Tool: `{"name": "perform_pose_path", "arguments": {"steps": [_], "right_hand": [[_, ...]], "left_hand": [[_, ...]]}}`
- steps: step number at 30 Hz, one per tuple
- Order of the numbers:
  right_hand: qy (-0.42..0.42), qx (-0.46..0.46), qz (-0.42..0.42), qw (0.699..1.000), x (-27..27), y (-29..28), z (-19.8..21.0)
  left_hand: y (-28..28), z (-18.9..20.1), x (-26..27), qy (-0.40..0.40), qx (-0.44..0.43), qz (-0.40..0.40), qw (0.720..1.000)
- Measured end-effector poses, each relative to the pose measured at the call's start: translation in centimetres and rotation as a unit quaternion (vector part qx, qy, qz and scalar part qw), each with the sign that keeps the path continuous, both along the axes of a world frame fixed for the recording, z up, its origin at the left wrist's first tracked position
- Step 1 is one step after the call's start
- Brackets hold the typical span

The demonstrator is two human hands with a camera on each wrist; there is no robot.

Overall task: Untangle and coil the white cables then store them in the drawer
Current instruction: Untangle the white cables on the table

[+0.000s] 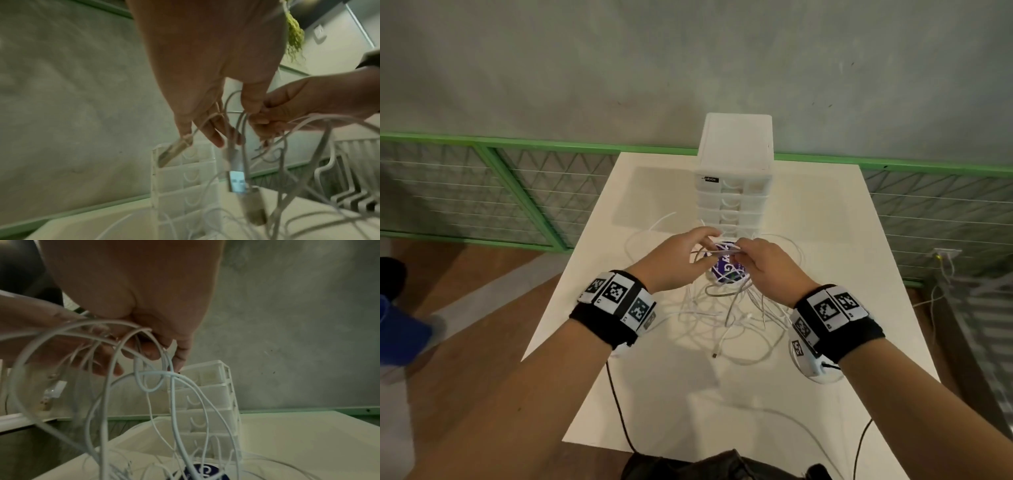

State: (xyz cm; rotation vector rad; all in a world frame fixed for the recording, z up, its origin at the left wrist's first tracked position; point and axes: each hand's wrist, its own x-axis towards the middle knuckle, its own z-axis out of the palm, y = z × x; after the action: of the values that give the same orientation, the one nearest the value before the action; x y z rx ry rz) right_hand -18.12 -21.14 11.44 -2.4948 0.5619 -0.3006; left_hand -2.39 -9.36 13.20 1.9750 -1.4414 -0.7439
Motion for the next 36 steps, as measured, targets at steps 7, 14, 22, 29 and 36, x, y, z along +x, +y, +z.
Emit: {"name": "perform_pose_path", "arguments": {"steps": [7,14,22,29,36], "right_hand": [[-0.021,-0.072,0.047,0.996,-0.3,-1.6,-1.2],[0.072,-0.001,-0.062,0.996,-3.8,-4.2,-5.1],[0.066,0.071,-0.147,0.984,-4.7,-5.3,-4.2],[-0.145,0.158,-0.004,0.977,1.9,0.4,3.8],[-0.118,0.066,-0.005,0.991,4.3,-0.5,4.2]], "left_hand": [[0.1,0.5,-0.9,0.062,0.037,0.02,0.997],[1.0,4.3,3.3,0.097,-0.12,0.168,0.974],[0.0,5.9,5.0,0.031,-0.155,0.156,0.975],[-1.6,4.5,1.0,0.074,-0.104,0.083,0.988],[-0.5,4.7,0.9,0.246,-0.037,0.062,0.967]]}}
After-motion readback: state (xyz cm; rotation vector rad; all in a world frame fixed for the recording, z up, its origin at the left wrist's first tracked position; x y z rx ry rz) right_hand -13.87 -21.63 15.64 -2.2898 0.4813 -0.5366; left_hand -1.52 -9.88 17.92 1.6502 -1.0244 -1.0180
